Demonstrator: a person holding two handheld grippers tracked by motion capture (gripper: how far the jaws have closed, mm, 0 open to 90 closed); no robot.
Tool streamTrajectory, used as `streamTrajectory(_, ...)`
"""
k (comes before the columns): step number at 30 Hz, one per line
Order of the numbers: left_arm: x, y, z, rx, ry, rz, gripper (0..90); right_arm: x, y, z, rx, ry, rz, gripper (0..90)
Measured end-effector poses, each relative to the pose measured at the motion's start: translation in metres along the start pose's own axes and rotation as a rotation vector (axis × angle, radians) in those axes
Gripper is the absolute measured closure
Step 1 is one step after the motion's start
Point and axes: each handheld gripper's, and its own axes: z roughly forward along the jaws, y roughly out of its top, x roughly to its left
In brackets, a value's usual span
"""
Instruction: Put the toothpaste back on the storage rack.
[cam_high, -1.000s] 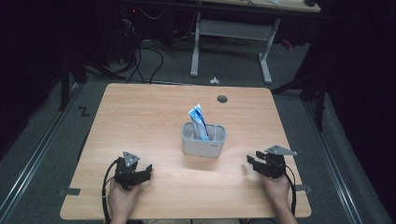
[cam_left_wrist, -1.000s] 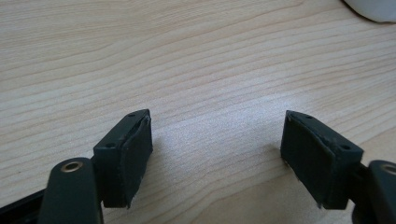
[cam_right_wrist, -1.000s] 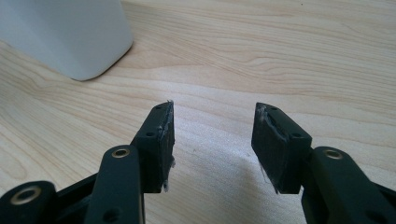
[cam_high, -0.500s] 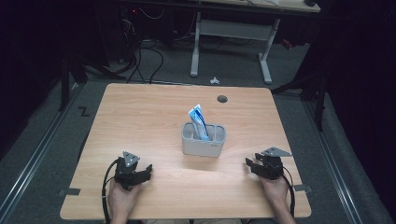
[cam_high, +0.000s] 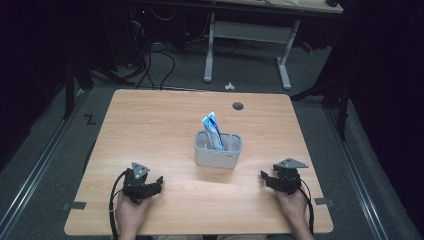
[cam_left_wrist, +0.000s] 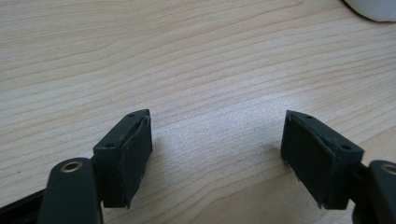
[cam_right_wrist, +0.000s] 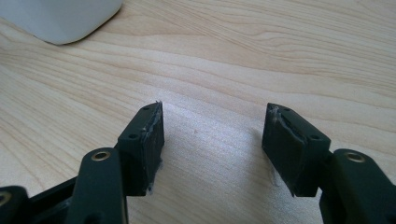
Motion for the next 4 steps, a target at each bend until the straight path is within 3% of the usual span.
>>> streamTrajectory(4,0.0,0.0,0.0,0.0,0.0,0.0,25.5,-0.0001,0.0,0.0,0.0,0.0,-0.001,38.8)
